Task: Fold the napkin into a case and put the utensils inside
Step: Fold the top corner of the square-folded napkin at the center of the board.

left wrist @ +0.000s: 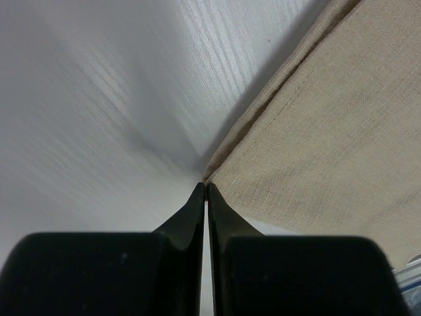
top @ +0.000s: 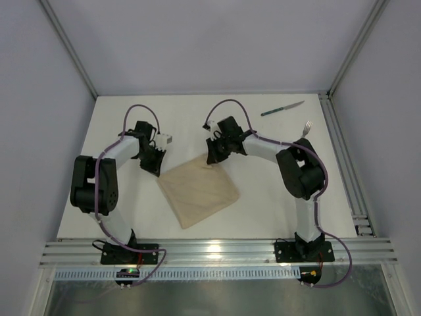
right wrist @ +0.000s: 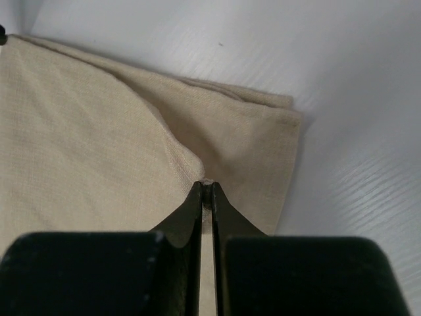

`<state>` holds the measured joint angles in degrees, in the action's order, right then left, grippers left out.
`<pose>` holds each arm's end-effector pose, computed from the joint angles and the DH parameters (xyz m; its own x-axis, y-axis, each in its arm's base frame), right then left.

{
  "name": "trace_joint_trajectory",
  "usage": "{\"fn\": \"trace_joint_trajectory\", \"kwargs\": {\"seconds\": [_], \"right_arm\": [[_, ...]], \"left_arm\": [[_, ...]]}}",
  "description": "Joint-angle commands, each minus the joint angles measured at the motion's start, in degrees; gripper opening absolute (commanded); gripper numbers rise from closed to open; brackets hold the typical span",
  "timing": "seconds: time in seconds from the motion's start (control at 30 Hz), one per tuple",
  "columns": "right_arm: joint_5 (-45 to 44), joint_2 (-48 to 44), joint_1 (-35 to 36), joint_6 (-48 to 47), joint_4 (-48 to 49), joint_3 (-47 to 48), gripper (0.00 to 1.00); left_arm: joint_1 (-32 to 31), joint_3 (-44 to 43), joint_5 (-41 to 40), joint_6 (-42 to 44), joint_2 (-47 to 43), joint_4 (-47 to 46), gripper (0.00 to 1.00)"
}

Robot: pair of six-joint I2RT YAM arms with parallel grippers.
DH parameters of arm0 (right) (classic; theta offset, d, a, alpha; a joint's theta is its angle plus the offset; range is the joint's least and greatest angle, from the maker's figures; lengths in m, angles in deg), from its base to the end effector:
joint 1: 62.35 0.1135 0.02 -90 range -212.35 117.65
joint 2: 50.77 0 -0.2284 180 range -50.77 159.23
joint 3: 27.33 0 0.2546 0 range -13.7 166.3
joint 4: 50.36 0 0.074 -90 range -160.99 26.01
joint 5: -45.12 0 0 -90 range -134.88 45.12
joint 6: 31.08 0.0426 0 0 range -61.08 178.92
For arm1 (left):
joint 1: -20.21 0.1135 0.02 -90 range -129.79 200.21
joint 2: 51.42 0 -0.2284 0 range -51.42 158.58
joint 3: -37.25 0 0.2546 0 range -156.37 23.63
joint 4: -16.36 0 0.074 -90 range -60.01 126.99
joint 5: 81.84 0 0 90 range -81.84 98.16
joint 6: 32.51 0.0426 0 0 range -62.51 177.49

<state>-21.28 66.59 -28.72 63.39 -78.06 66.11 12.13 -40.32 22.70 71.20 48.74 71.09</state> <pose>0.3468 0.2512 0.1245 -0.7064 -0.3841 -0.5945 -0.6614 0.6573 0.3613 0.3160 -0.0557 0.1281 -0.8932 0.3585 -0.2713 0.4141 0.8910 -0.1859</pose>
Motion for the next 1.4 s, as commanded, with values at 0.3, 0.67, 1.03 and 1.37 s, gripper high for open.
{"fn": "trace_joint_trajectory", "kwargs": {"seconds": [0.3, 0.67, 1.03, 1.37], "right_arm": [[3.5, -15.7, 13.1, -0.5, 1.1, -12.4, 0.04], [3.6, -16.1, 25.6, -1.2, -2.7, -14.3, 0.04], [4.2, -13.0, 28.4, -1.8, -5.1, -11.3, 0.04], [4.2, -6.5, 28.8, -2.9, -8.9, -3.4, 0.04]], "left_arm": [[0.1, 0.0, -0.3, 1.5, -3.7, 0.8, 0.08], [0.1, 1.1, -2.2, 2.3, -5.3, 1.3, 0.20], [0.1, 0.4, -1.9, 2.5, -5.6, 2.5, 0.20], [0.1, -0.6, -2.8, 2.4, -5.4, 1.9, 0.21]]}}
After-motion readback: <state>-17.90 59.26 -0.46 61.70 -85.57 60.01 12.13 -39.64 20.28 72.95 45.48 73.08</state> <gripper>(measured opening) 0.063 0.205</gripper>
